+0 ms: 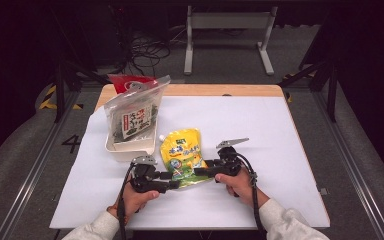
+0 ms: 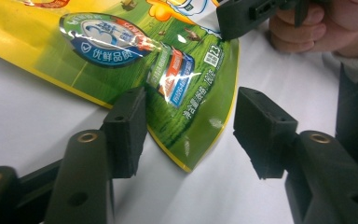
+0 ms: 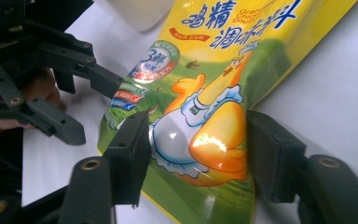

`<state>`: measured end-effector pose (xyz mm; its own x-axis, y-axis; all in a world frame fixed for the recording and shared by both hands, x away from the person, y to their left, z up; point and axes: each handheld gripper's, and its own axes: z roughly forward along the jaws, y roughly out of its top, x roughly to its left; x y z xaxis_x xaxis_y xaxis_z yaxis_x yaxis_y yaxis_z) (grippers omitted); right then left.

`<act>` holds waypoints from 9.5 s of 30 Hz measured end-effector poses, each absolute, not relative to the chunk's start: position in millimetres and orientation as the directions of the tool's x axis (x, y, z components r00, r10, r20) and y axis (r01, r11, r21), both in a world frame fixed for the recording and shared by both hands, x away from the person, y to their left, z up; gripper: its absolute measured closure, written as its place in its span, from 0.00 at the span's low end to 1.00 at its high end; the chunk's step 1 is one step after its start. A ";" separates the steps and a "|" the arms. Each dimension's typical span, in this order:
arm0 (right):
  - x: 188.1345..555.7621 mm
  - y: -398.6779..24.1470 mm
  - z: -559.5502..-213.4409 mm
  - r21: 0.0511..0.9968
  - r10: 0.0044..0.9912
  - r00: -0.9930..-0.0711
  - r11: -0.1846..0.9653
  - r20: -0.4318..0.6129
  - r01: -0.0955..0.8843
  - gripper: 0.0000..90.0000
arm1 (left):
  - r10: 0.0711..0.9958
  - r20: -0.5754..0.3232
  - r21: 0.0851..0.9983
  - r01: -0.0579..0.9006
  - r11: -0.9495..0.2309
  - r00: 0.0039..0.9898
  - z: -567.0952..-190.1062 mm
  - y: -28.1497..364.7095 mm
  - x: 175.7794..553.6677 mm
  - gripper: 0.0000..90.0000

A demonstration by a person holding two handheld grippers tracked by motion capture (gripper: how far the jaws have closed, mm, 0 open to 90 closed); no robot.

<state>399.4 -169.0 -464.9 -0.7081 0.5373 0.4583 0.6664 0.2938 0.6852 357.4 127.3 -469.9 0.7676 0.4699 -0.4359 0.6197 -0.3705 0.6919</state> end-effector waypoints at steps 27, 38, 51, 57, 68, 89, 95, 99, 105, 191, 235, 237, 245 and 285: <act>368.1 -174.0 -460.3 0.777 0.496 -0.850 0.460 0.177 0.430 0.68 | 0.520 -0.398 0.705 0.615 -0.355 0.756 -469.4 132.9 381.0 0.16; 356.0 -170.5 -458.3 0.825 0.406 -0.912 0.497 0.054 0.270 0.69 | 0.468 -0.387 0.772 0.557 -0.306 0.794 -453.4 122.7 385.1 0.25; 343.8 -161.0 -446.3 0.836 0.351 -0.936 0.520 -0.020 0.177 0.68 | 0.456 -0.237 0.903 0.368 -0.223 0.858 -417.4 149.5 369.9 0.97; 339.7 -172.8 -429.7 0.853 0.379 -0.925 0.480 0.009 0.205 0.59 | 0.406 -0.192 0.927 0.300 -0.223 0.894 -409.4 150.6 362.4 0.99; 325.7 -231.5 -422.5 0.817 0.508 -0.861 0.500 -0.007 0.288 0.38 | 0.349 -0.126 0.948 0.216 -0.233 0.929 -400.2 144.8 353.1 1.00; 311.0 -267.1 -435.5 0.792 0.590 -0.807 0.489 0.009 0.366 0.31 | 0.311 -0.047 0.965 0.123 -0.231 0.949 -379.4 144.1 346.6 1.00; 306.9 -270.1 -436.0 0.792 0.596 -0.803 0.488 0.005 0.368 0.29 | 0.326 -0.012 0.971 0.088 -0.221 0.945 -365.8 153.6 346.5 1.00; 301.2 -273.0 -432.6 0.804 0.599 -0.800 0.488 -0.024 0.341 0.29 | 0.351 0.008 0.979 0.064 -0.195 0.936 -356.0 164.0 348.3 1.00; 298.2 -276.9 -429.8 0.815 0.618 -0.785 0.476 -0.041 0.332 0.23 | 0.383 0.023 0.984 0.047 -0.172 0.923 -347.9 177.6 352.9 1.00; 303.2 -263.4 -436.4 0.796 0.576 -0.817 0.509 -0.031 0.328 0.21 | 0.675 -0.014 0.951 0.219 -0.219 0.738 -405.8 282.5 393.2 0.98; 305.5 -275.6 -423.1 0.821 0.636 -0.762 0.495 -0.122 0.282 0.19 | 0.785 -0.028 0.963 0.227 -0.144 0.619 -407.7 261.4 310.7 0.13; 305.8 -277.1 -421.4 0.824 0.642 -0.756 0.493 -0.128 0.279 0.19 | 0.786 -0.004 0.962 0.217 -0.166 0.618 -407.0 258.9 307.0 0.13; 306.3 -280.6 -418.9 0.826 0.656 -0.740 0.494 -0.150 0.271 0.18 | 0.753 0.015 0.956 0.210 -0.202 0.658 -408.3 241.8 295.3 0.13; 287.3 -325.2 -443.2 0.784 0.722 -0.652 0.535 -0.232 0.314 0.09 | 0.553 0.037 0.835 0.278 -0.474 0.832 -454.4 133.4 310.1 0.07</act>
